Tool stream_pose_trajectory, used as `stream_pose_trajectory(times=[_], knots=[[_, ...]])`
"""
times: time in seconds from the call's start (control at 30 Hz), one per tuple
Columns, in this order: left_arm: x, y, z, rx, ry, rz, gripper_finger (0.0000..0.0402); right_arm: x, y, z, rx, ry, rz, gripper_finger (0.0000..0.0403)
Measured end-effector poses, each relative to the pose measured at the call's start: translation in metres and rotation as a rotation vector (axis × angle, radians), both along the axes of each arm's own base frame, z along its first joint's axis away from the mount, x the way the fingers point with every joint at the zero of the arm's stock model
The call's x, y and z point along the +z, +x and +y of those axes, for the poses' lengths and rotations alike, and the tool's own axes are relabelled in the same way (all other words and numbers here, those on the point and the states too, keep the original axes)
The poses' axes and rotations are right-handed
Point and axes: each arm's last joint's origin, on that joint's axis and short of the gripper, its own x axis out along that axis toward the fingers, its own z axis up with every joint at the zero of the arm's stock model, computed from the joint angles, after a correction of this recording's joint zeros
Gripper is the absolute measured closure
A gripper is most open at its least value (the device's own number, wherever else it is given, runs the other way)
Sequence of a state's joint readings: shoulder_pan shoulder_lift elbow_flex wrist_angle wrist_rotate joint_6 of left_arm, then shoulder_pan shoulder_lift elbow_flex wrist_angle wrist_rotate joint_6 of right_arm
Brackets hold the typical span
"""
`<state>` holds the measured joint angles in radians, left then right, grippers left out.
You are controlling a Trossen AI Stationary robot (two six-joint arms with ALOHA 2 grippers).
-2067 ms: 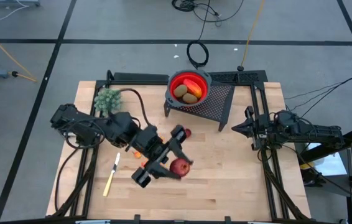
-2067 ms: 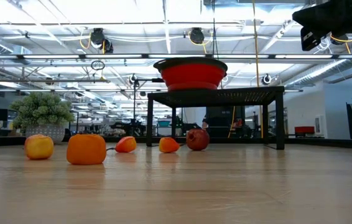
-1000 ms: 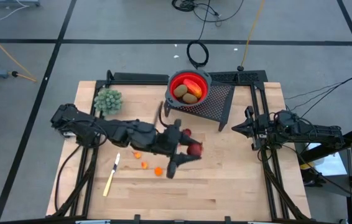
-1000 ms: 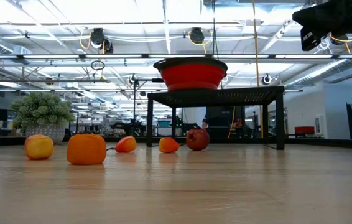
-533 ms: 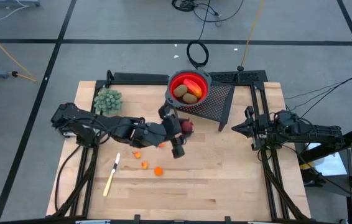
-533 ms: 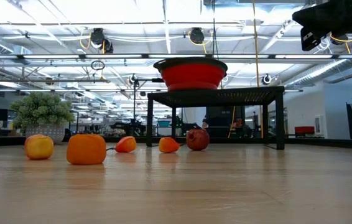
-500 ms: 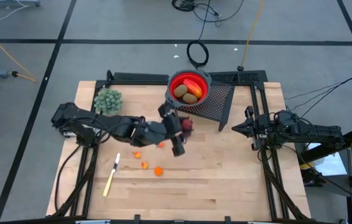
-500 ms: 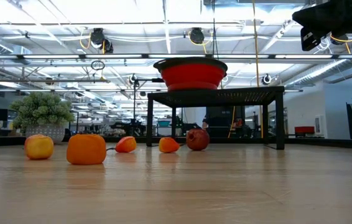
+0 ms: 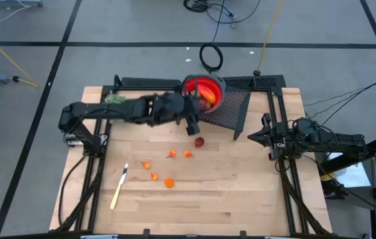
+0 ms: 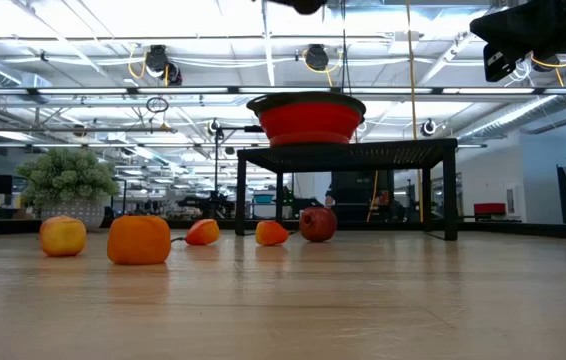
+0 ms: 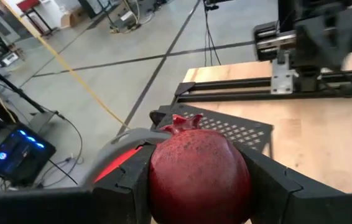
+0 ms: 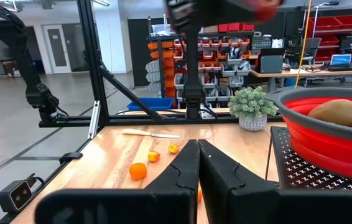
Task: Pick & Place Fruit
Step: Put the bottom pomegranate into the red strainer bowl on the shelf
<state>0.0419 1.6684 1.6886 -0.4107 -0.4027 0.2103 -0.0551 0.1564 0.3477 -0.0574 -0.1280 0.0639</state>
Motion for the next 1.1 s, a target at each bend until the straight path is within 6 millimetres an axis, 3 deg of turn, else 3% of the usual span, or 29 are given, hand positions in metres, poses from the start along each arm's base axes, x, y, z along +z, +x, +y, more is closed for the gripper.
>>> stream_pose_trajectory(times=[0.27, 0.53, 0.9, 1.1], knots=[[-0.002, -0.007, 0.057, -0.03, -0.086, -0.002, 0.0218, 0.0, 0.0, 0.0, 0.0, 0.0, 0.0, 0.0403], [-0.015, -0.006, 0.094, -0.044, -0.149, 0.02, 0.0218, 0.0, 0.0, 0.0, 0.0, -0.001, 0.0, 0.0403], [-0.057, 0.016, 0.111, -0.078, -0.192, 0.134, 0.0218, 0.0, 0.0, 0.0, 0.0, 0.002, 0.001, 0.0403], [-0.063, 0.014, 0.109, -0.074, -0.218, 0.191, 0.0218, 0.0, 0.0, 0.0, 0.0, 0.002, 0.001, 0.0403]])
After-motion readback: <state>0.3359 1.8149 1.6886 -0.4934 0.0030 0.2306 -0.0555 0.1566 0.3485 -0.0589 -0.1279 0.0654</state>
